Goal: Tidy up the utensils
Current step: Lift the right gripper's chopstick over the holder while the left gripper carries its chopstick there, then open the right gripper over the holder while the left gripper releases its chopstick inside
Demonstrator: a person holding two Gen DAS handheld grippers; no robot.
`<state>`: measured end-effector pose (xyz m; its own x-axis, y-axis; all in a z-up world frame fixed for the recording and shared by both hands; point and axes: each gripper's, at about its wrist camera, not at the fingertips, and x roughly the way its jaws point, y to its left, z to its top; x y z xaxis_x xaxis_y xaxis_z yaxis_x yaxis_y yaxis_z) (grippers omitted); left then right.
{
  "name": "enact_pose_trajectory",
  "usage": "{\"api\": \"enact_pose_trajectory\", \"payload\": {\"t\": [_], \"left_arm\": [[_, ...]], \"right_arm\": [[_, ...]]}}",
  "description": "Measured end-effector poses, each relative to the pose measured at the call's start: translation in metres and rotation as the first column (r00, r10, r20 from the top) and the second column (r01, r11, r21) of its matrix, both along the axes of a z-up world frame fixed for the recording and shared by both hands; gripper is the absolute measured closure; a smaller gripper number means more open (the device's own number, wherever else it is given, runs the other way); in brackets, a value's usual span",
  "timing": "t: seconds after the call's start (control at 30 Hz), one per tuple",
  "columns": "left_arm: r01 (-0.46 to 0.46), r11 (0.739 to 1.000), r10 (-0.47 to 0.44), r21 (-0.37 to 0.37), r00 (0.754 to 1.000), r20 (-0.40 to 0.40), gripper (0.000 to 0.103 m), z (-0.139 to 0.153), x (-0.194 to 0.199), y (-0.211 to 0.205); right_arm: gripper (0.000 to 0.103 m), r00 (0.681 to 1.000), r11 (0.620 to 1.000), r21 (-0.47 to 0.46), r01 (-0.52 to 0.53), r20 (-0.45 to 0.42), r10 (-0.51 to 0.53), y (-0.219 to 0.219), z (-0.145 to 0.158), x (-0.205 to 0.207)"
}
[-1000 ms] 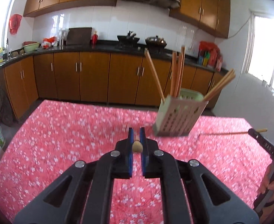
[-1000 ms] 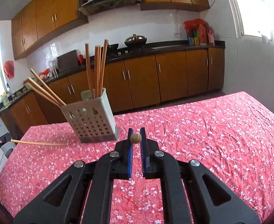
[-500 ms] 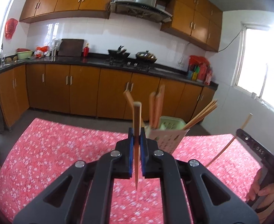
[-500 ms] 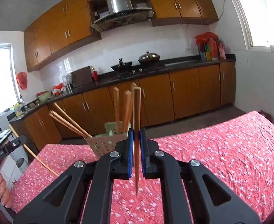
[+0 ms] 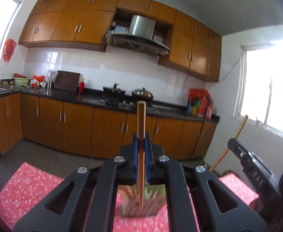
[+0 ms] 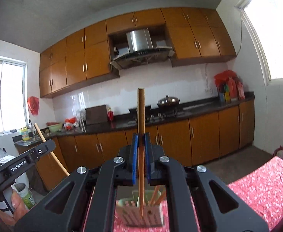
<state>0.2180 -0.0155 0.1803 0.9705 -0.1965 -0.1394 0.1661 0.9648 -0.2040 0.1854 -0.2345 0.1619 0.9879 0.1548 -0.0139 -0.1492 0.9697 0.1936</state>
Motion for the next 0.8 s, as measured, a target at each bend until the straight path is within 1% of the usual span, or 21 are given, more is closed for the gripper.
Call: {"api": "enact_pose_trajectory", "payload": {"t": [0.1, 0.2, 0.3, 0.4, 0.5, 0.57, 0.6, 0.63, 0.67, 0.7, 0.73, 0.8], "left_arm": [[-0.031, 0.999, 0.032, -0.027, 0.999, 0.038, 0.096, 0.01, 0.015, -0.002], [-0.056, 0.998, 0.057, -0.027, 0.997, 0.053, 0.096, 0.008, 0.033, -0.005], [-0.057, 0.998, 0.057, -0.026, 0.998, 0.024, 0.096, -0.005, 0.054, -0.007], [-0.043, 0.998, 0.042, -0.037, 0.999, -0.023, 0.096, -0.025, 0.07, -0.007], [-0.023, 0.999, 0.021, -0.038, 0.997, -0.072, 0.095, -0.039, 0.08, -0.008], [-0.019, 0.999, 0.016, -0.034, 0.996, -0.088, 0.095, -0.044, 0.081, -0.006], [-0.015, 0.999, 0.012, -0.033, 0.996, -0.091, 0.091, -0.046, 0.08, -0.006], [-0.012, 1.0, 0.009, -0.029, 0.995, -0.095, 0.086, -0.047, 0.079, -0.005], [-0.015, 1.0, 0.012, -0.026, 0.995, -0.096, 0.082, -0.047, 0.076, -0.004], [-0.017, 1.0, 0.015, -0.025, 0.995, -0.094, 0.075, -0.046, 0.073, -0.002], [-0.024, 0.999, 0.021, -0.023, 0.996, -0.089, 0.069, -0.044, 0.069, 0.0], [-0.036, 0.999, 0.034, -0.022, 0.996, -0.085, 0.066, -0.041, 0.061, 0.006]], "right_arm": [[0.095, 0.999, 1.0, 0.007, 0.018, 0.035, -0.018, 0.0, 0.003, 0.016], [0.095, 0.998, 0.999, 0.011, 0.039, 0.043, -0.04, 0.001, -0.004, 0.035], [0.095, 0.999, 0.999, 0.012, 0.045, 0.008, -0.045, 0.003, -0.019, 0.054], [0.095, 0.998, 0.999, 0.011, 0.041, -0.052, -0.041, 0.002, -0.039, 0.066], [0.095, 0.996, 0.999, 0.013, 0.037, -0.085, -0.036, 0.003, -0.046, 0.067], [0.093, 0.995, 0.999, 0.021, 0.033, -0.1, -0.03, 0.002, -0.048, 0.064], [0.088, 0.994, 0.999, 0.022, 0.028, -0.105, -0.026, 0.003, -0.047, 0.064], [0.084, 0.994, 0.999, 0.022, 0.026, -0.11, -0.023, 0.002, -0.046, 0.062], [0.075, 0.994, 0.999, 0.022, 0.027, -0.11, -0.024, 0.002, -0.045, 0.06], [0.071, 0.994, 0.999, 0.019, 0.03, -0.106, -0.028, 0.001, -0.043, 0.056], [0.07, 0.994, 0.999, 0.015, 0.032, -0.103, -0.031, 0.001, -0.042, 0.054], [0.069, 0.995, 0.999, 0.006, 0.033, -0.097, -0.032, 0.0, -0.037, 0.048]]}}
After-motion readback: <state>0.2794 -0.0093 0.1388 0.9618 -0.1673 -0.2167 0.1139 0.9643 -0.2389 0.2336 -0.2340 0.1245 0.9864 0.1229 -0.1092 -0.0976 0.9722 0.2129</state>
